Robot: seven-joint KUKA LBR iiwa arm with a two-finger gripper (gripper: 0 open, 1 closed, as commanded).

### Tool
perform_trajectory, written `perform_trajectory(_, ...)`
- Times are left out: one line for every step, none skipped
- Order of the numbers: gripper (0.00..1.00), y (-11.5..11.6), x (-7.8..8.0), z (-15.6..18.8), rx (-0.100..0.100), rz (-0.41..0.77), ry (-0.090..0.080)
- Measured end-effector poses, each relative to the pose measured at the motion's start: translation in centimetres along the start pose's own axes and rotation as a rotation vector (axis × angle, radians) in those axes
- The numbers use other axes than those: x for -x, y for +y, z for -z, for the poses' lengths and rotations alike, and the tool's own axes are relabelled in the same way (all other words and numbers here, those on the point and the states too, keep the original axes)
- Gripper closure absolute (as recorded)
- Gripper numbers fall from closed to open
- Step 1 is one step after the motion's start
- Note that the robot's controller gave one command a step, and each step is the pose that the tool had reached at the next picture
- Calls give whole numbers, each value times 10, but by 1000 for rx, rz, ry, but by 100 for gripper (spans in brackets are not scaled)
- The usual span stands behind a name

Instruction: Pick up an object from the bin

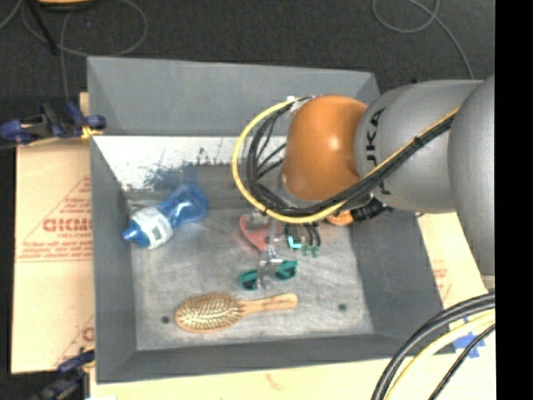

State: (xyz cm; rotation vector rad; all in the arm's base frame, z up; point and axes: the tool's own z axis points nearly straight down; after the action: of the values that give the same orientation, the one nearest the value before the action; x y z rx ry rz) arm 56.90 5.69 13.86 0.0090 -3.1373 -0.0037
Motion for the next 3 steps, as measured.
perform_trajectory(0, 0, 2, 4, 1, -1, -7)
perform_trajectory(0, -39, 17, -62, 0, 34, -22)
perform_trajectory(0, -45, 25, -64, -2, 191, -35)
